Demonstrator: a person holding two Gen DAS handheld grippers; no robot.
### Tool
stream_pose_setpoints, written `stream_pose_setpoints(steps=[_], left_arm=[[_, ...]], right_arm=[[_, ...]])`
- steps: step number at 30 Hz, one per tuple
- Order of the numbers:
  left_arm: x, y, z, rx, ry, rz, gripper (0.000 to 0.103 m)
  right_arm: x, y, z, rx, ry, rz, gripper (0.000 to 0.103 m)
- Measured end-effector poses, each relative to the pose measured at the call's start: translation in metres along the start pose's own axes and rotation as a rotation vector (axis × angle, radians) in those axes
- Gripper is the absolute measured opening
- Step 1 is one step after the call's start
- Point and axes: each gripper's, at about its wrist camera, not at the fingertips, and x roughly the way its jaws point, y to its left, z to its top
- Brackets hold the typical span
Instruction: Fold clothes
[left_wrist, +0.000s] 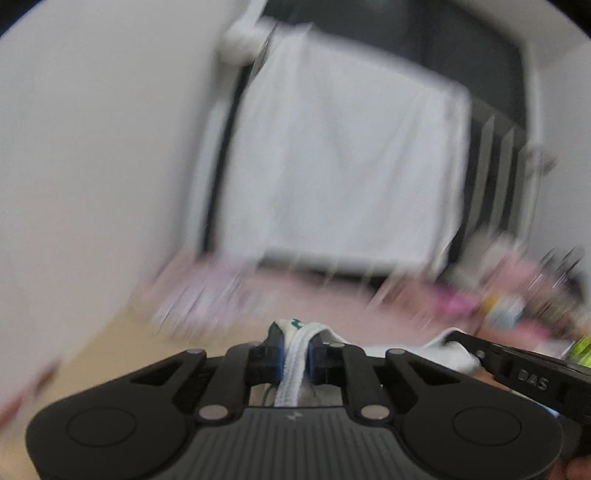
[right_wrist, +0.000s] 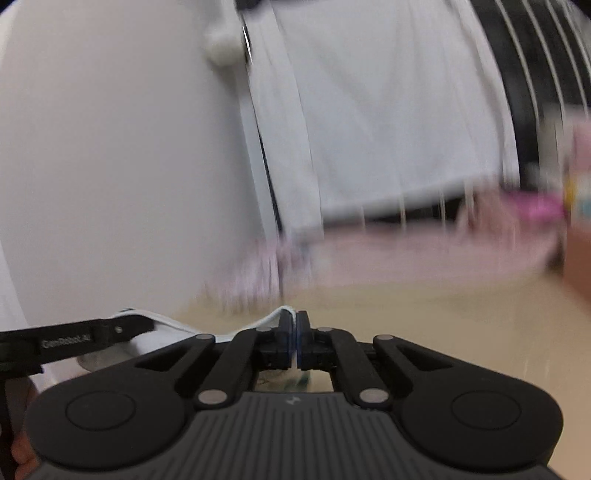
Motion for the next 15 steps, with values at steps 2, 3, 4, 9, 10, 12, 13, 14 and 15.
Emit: stream_pose_setpoints(steps=[2, 3, 4, 9, 10, 12, 13, 14, 15], left_arm=[[0.001, -0.008, 0.055, -0.013, -0.066, -0.053, 0.010], [0.002, -0.012, 0.082, -0.019, -0.099, -0.079, 0.010], [0.001, -0.016, 0.107, -0.024, -0.129, -0.105, 0.010], [-0.034, -0.028, 0.174, -0.024, -0.219, -0.226, 0.010], [-0.040, -0.031, 0.186, -0.023, -0.235, -0.247, 0.010], [-0.052, -0.035, 0.198, -0.010, -0.257, -0.271, 0.010], [-0.057, -0.038, 0.204, -0.003, -0.269, -0.283, 0.010], [-0.062, -0.044, 0.209, 0.010, -0.286, -0.285, 0.010], [-0.067, -0.049, 0.214, 0.022, -0.302, -0.287, 0.010]], right_arm=[[-0.012, 0.001, 0.057, -0.053, -0.119, -0.006, 0.001], [-0.017, 0.002, 0.088, -0.078, -0.172, -0.013, 0.001], [-0.023, 0.002, 0.118, -0.090, -0.219, -0.012, 0.001], [-0.077, 0.000, 0.206, -0.088, -0.379, 0.039, 0.001], [-0.088, 0.002, 0.214, -0.112, -0.407, 0.039, 0.001], [-0.108, 0.008, 0.228, -0.159, -0.454, 0.033, 0.001], [-0.117, 0.012, 0.234, -0.182, -0.473, 0.026, 0.001], [-0.125, 0.016, 0.240, -0.204, -0.491, 0.017, 0.001], [-0.131, 0.021, 0.247, -0.224, -0.505, 0.006, 0.001]])
